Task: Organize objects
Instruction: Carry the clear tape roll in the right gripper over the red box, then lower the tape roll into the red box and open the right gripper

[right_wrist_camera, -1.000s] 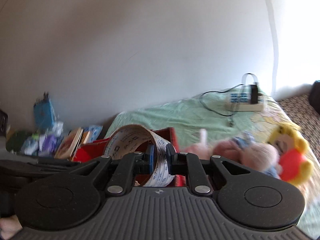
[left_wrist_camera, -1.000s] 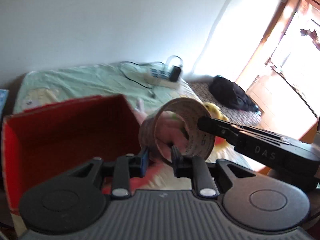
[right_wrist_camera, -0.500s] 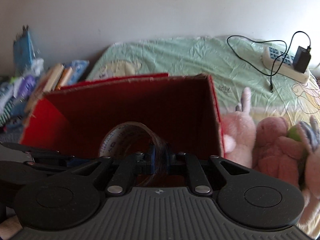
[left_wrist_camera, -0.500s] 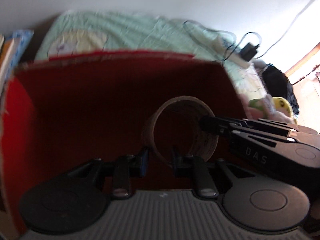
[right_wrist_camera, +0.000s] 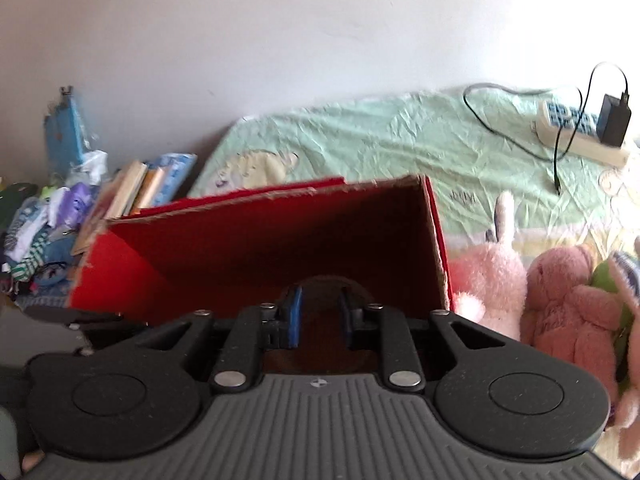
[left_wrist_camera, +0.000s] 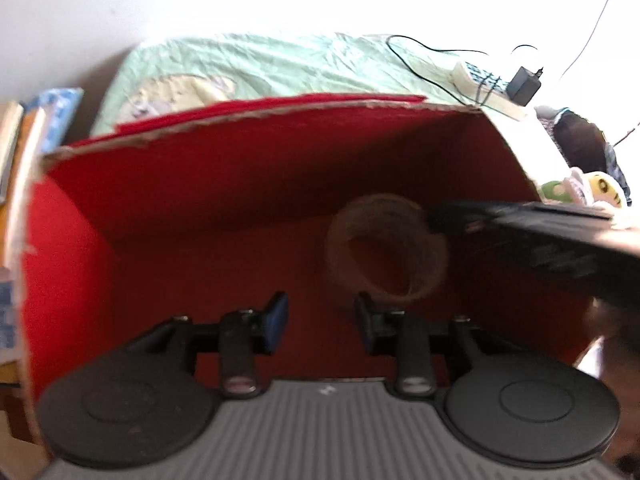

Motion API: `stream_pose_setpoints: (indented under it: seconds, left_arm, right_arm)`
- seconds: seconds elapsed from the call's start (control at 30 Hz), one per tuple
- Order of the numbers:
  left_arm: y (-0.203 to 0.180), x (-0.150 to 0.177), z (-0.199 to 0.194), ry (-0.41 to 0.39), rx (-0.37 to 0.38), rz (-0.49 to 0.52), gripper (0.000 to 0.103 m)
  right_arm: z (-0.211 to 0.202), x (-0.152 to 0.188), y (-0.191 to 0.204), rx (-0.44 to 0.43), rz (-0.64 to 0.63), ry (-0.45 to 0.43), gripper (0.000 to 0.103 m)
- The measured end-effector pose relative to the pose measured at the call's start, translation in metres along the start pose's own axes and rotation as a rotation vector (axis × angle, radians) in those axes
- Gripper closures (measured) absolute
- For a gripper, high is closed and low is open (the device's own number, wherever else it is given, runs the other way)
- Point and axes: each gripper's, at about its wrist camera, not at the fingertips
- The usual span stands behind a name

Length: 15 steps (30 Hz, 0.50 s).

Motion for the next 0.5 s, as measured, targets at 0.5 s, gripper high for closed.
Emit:
stream_pose_setpoints:
  seconds: [0.5]
  left_arm:
    - [0.044,0.023,-0.024,-0.033,-0.115,0.041,0.058]
  right_arm:
    - [0.057,0.008,0.03,0.079,-0.035,0.276,0.08]
Point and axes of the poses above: each gripper's, at about its wrist camera, not at the fingertips, and z roughly the way its jaws point, y to its left, x to its underside, and after that the axes turned 7 degrees about z, right-handed
